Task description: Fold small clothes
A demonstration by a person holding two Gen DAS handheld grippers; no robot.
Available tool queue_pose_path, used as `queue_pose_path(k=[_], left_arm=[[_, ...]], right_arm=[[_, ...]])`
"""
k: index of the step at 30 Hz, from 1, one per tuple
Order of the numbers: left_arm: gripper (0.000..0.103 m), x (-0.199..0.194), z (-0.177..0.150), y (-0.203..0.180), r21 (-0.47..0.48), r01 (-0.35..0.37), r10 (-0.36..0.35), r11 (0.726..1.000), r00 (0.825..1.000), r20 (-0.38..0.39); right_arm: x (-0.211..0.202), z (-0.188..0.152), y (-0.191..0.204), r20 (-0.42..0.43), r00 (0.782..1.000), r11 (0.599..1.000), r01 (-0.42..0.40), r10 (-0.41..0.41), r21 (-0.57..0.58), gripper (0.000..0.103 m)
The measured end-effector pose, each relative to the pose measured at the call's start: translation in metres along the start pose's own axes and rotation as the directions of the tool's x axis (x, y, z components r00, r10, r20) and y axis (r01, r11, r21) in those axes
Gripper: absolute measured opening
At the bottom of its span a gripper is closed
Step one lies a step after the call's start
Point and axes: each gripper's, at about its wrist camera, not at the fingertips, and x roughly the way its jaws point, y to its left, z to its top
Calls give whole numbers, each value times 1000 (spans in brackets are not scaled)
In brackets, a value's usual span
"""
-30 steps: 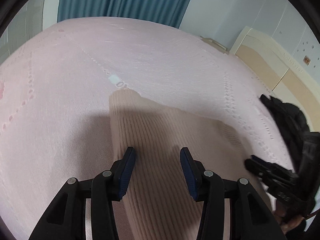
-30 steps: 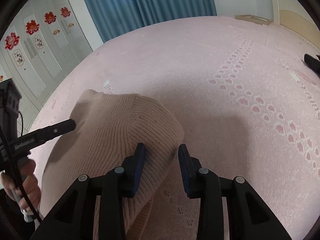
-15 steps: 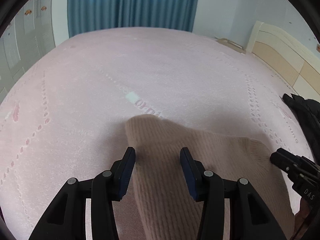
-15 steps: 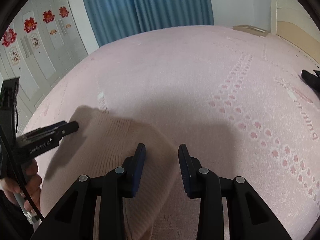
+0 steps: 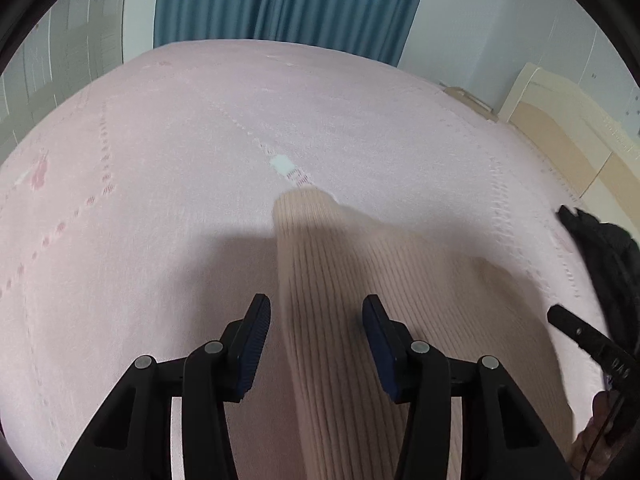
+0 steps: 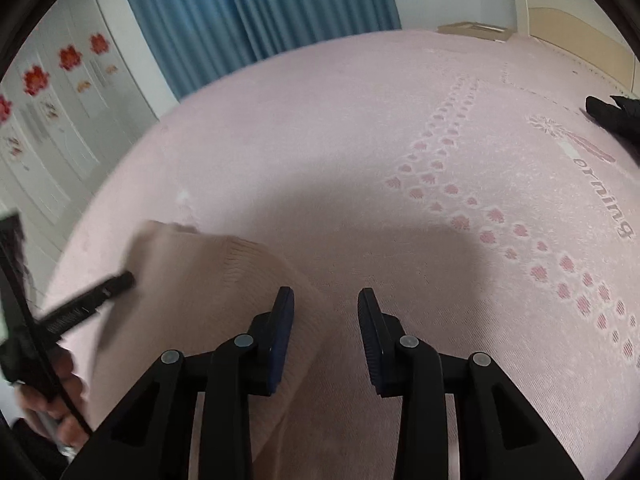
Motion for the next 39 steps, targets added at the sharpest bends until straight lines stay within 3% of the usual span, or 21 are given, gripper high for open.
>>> queue_pose_path(k=[6, 7, 10, 11, 13, 14, 16, 19, 20, 21, 23, 27, 32, 36, 39], left_arm=[[46, -44, -38, -1, -7, 24, -24, 1000, 1000, 4], [46, -51, -45, 0, -15, 32, -32, 999, 999, -6], [49, -65, -68, 1, -47, 38, -40, 998, 999, -32], [49, -66, -72, 0, -56, 35, -37, 998, 999, -37], [50, -69, -83, -1, -75, 20, -23, 997, 999, -42], [50, -71, -89, 0, -90, 20, -25, 996, 999, -48], [50, -75, -95, -2, -100, 23, -30, 995, 997, -64], [52, -75, -104, -7, -70, 2, -7, 998, 997, -78], [52, -75, -106, -7, -65, 5, -10, 998, 997, -80], [52, -76, -107, -6, -71, 8, -14, 997, 996, -83], [52, -79, -107, -3, -81, 24, -31, 996, 996, -83], [50, -89, -98, -4, -36, 10, -11, 999, 999, -38], [50, -75, -72, -9, -28, 8, -9, 1000, 1000, -22], [50, -52, -50, -6, -45, 16, -17, 999, 1000, -14], [52, -33, -45, -3, -41, 15, -16, 999, 999, -30]], right_arm=[[-41, -28, 13, -28, 990, 990, -136, 135, -31, 45], [-43, -34, 15, -36, 990, 990, -140, 139, -29, 49], [-36, -50, 18, -84, 989, 992, -126, 123, -23, 48], [-31, -55, 20, -104, 987, 992, -123, 120, -20, 46], [-17, -61, 25, -147, 982, 991, -125, 116, -52, 13], [-17, -62, 30, -147, 984, 991, -112, 100, -77, 13], [-37, -56, 38, -59, 993, 984, -107, 99, -142, 12], [-74, -49, 33, 56, 972, 964, -216, 227, -152, 11], [-71, -51, 28, 55, 979, 973, -186, 196, -140, 11], [-57, -54, 24, 12, 992, 984, -127, 129, -124, 11], [-21, -68, 15, -108, 994, 994, -38, 27, -104, 11], [-28, -70, 19, -74, 997, 988, 21, -33, -155, 26], [-50, -47, 36, 64, 998, 982, 24, -12, -188, 28], [-27, -37, 52, 64, 997, 971, -17, 33, -239, 29], [6, -39, 54, 1, 1000, 961, 16, -17, -277, 29]])
